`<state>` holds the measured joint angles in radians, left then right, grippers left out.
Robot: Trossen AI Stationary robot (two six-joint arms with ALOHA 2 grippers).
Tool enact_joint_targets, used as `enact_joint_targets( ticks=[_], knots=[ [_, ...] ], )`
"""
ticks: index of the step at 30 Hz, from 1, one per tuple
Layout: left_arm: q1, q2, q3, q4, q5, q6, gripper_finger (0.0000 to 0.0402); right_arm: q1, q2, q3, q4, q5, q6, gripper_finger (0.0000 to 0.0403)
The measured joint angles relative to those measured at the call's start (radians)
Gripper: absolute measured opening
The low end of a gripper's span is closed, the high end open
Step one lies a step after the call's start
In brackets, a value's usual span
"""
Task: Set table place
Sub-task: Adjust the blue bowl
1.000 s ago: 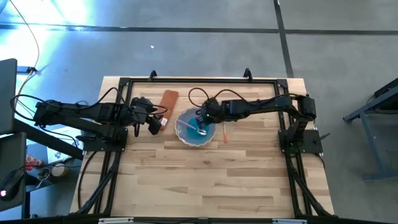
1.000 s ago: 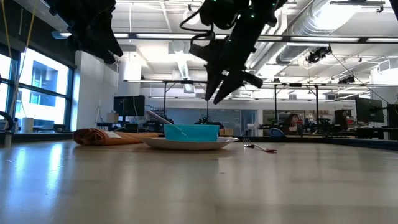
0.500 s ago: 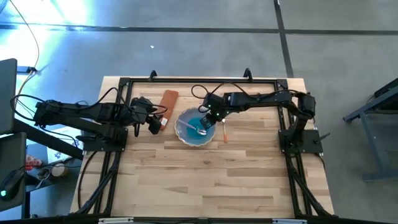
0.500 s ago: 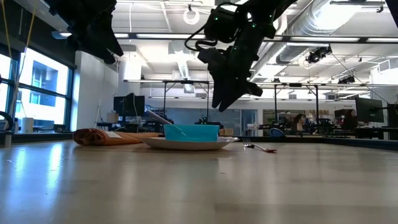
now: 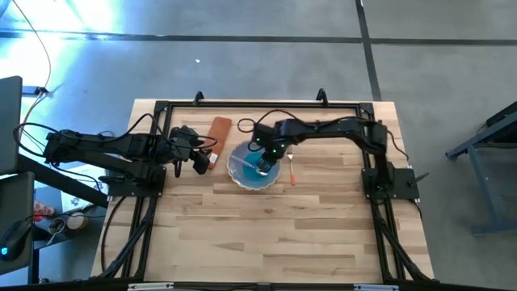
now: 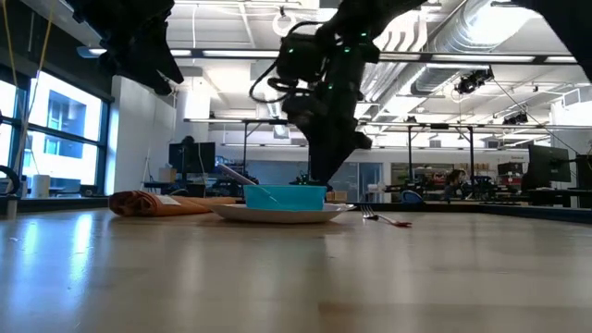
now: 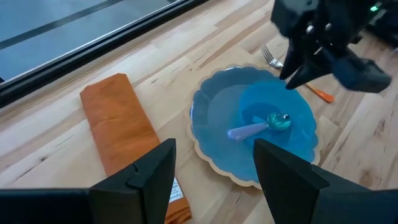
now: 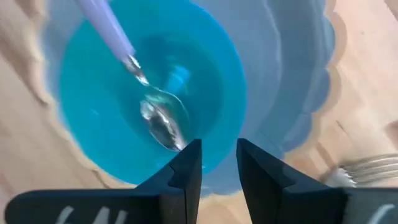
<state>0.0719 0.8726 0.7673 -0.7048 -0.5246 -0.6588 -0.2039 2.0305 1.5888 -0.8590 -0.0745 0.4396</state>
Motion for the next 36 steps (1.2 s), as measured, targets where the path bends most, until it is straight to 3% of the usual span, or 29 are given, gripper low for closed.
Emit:
enact_joint_targets(
  ticks=[4,14,20,31,36],
  knots=[
    [0.000,0.000,0.000,0.000,0.000,0.000,0.0205,0.000,0.088,0.113,-0.120,0.020,-0.072,0.0090],
    [0.000,0.000,0.000,-0.001,0.001,-0.001,0.0205,0.000,0.229,0.284,-0.168,0.000,-0.130,0.0080],
    [0.000,0.000,0.000,-0.001,0.001,0.000,0.0205,-0.006,0.226,0.291,-0.183,0.022,-0.126,0.0009],
    [0.000,0.000,0.000,-0.001,0.001,-0.001,0.0205,-0.031,0.222,0.291,-0.183,0.024,-0.101,0.0002],
    [0.000,0.000,0.000,-0.002,0.001,-0.001,0.0205,-0.040,0.221,0.291,-0.161,-0.028,-0.089,0.0001]
  ],
)
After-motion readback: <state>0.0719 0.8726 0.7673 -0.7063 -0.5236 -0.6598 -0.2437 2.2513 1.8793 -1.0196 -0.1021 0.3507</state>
